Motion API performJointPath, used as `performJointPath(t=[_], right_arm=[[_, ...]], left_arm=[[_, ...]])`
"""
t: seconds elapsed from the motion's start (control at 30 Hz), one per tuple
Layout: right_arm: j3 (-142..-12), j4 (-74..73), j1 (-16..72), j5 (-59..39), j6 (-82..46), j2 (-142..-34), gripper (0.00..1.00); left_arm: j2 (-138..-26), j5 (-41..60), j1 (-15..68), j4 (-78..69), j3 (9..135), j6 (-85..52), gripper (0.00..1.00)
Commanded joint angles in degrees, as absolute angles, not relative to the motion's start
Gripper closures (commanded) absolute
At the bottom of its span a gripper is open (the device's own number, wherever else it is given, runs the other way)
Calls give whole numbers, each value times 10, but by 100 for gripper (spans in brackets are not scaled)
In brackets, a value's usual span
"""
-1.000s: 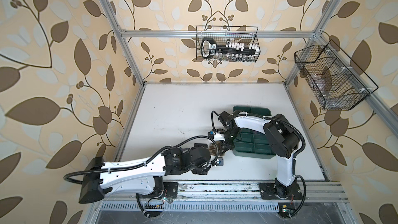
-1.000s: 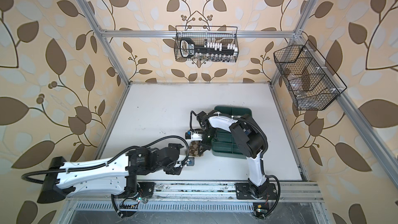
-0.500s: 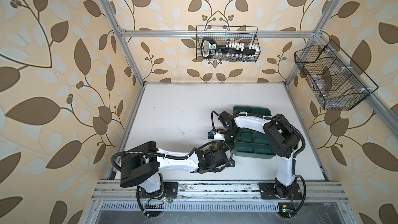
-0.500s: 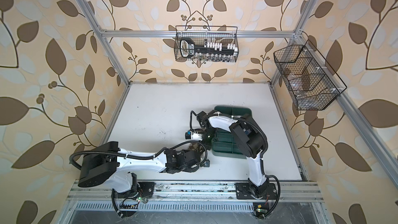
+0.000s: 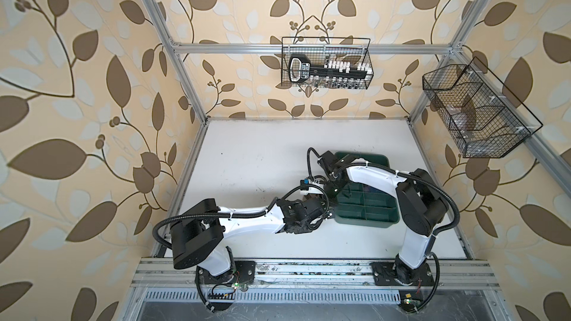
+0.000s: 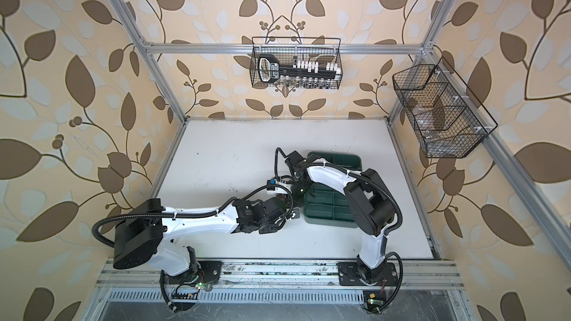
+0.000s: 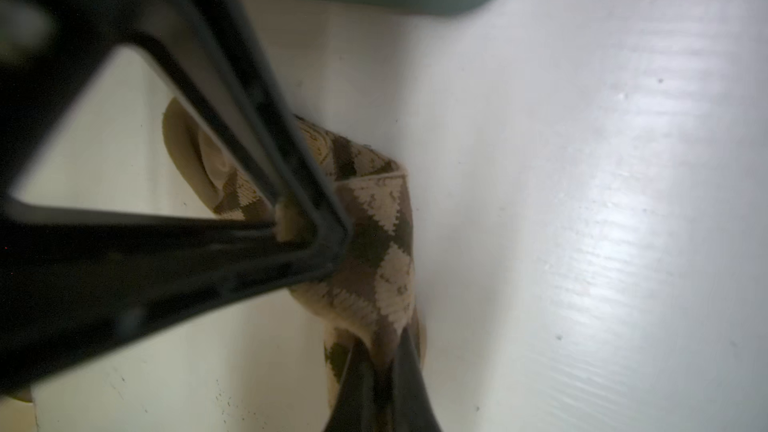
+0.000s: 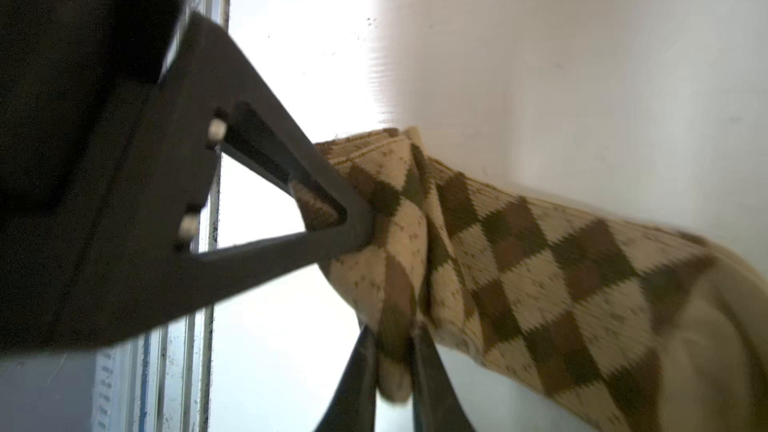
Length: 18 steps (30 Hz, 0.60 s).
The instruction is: Roll the socks
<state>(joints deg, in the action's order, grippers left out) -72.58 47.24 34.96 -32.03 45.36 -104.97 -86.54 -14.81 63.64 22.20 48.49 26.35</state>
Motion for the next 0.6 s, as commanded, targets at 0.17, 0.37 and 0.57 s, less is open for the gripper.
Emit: performJointPath(t=[0.17,0.37,0.57], right_arm=[[-669,358,273,-315,385,-885,79],[-602,137,172,-234,135,-742,76],[-531,-20,133,-223,-64,-632,75]], left_arm=[[-913,-22,613,336,512,249,100],[-957,68,597,378,557,262,100],[-1013,126,534,422,615,248,100]])
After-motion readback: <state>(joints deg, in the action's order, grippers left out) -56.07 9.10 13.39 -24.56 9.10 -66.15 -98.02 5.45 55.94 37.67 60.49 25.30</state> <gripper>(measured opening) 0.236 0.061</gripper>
